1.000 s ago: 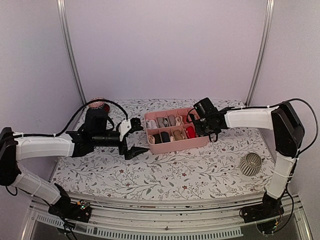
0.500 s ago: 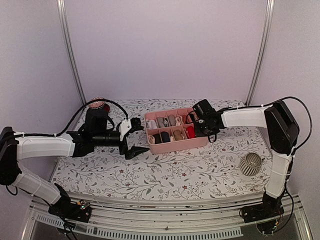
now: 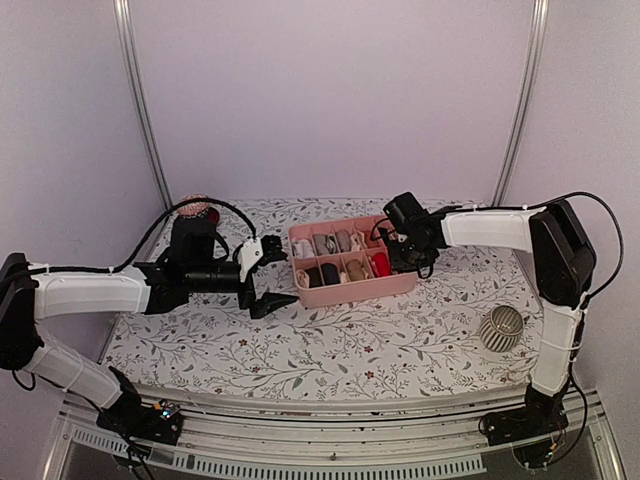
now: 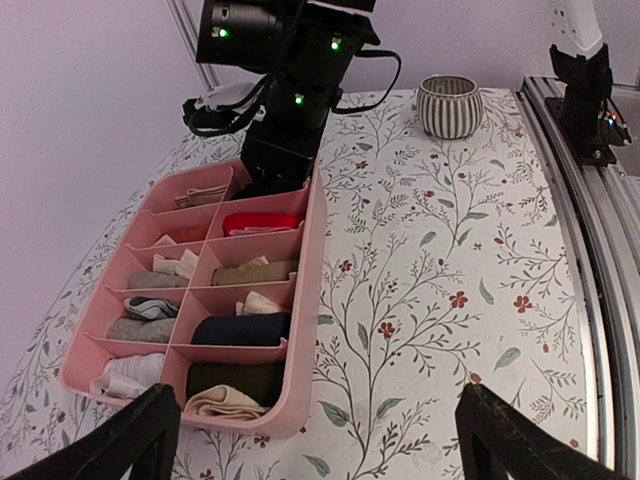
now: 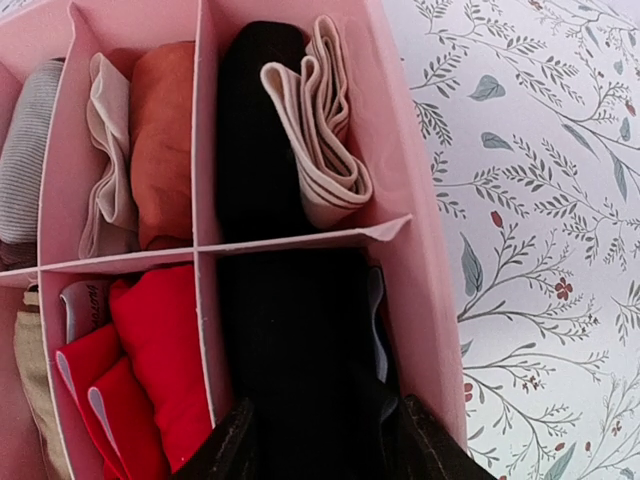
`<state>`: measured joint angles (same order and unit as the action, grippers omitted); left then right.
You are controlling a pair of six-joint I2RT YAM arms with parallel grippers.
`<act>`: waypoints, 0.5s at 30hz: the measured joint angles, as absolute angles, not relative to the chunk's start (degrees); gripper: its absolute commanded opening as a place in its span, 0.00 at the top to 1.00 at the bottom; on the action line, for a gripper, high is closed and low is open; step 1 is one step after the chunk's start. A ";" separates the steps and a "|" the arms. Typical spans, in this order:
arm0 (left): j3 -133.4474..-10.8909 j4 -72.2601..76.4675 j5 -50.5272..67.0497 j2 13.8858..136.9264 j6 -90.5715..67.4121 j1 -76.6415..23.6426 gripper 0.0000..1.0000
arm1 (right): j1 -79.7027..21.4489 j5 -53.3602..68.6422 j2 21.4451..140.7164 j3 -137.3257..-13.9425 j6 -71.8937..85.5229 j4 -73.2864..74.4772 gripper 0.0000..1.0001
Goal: Roll the underwear
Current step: Place the underwear in the storage box.
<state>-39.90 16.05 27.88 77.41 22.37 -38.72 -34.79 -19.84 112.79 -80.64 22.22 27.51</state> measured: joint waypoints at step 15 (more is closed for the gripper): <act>-39.90 16.05 28.10 77.43 22.37 -38.54 0.01 | -35.70 -22.06 112.38 -86.37 21.71 37.30 0.38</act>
